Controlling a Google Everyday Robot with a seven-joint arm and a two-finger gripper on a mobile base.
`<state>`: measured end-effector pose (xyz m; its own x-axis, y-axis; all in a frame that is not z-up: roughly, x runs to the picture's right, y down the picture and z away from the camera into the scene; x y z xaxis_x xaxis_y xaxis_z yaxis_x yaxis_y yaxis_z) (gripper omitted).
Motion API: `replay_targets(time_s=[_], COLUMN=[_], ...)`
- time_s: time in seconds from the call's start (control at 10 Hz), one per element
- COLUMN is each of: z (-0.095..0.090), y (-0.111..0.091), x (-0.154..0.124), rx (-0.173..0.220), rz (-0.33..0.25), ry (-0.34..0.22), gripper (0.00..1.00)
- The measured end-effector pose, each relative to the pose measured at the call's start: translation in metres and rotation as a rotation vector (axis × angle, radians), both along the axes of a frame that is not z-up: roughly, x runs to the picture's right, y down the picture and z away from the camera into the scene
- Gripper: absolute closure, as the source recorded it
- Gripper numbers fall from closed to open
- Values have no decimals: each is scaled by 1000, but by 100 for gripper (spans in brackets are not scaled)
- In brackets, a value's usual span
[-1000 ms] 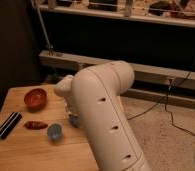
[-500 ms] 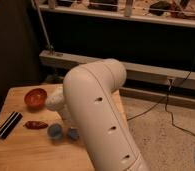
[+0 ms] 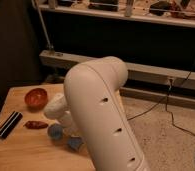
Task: Wipe the white sponge on the table
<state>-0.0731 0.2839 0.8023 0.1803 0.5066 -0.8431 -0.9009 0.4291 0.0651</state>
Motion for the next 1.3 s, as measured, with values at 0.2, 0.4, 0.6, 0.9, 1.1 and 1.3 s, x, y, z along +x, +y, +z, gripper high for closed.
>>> replay_targets(time_s=[0.2,0.4,0.6,0.9,1.1,1.3], z=[-6,-10,-14,-21,-26,-24], y=[11,11,3,-14,-25,-40], x=[18,38,64,96,114,117], rx=[-1,14,39,72,86,116], rz=[33,77,103,138,183,284], ry=[32,69,107,168,210,214], gripper=[92,92,92,92,81,62])
